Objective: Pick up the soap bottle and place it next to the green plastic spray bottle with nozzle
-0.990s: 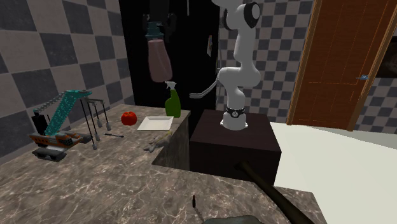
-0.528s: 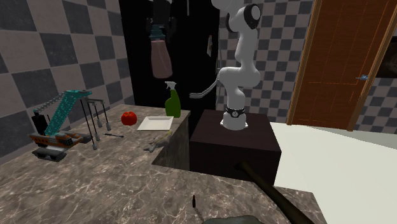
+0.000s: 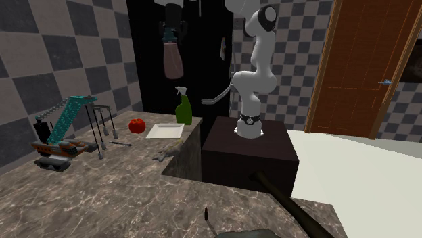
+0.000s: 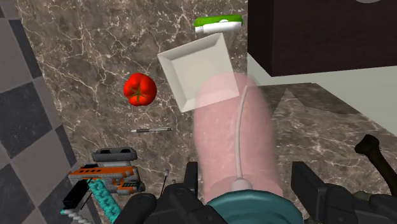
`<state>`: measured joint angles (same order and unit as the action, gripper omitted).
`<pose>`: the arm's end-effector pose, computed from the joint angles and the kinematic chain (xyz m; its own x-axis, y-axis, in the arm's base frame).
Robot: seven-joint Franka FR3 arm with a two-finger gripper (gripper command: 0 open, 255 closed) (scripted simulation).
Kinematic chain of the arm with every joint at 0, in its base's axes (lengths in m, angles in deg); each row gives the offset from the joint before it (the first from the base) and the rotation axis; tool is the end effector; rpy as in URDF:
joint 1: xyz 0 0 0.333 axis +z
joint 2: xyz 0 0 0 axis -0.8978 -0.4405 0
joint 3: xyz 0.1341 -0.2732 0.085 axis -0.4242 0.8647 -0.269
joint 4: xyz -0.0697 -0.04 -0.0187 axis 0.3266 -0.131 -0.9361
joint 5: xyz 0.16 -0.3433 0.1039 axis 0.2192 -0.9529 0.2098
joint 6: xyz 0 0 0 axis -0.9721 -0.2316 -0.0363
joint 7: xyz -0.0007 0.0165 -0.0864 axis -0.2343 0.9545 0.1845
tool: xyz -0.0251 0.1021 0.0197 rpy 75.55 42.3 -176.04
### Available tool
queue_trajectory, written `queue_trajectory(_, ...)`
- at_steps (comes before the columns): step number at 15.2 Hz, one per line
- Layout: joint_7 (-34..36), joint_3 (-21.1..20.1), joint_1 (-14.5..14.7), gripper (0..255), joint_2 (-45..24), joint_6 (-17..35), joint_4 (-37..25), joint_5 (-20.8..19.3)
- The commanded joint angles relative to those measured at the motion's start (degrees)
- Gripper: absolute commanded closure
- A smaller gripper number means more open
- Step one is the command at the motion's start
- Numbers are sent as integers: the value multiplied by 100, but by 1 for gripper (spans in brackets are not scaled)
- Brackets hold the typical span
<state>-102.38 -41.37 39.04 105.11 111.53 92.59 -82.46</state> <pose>0.1237 -0.4027 0.6900 0.9711 -0.0734 0.2273 -0.0787 -0.9968 0.0145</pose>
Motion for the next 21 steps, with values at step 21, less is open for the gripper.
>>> queue_trajectory(21,-2094,1927,-160,255,69,-255,-506,-563)
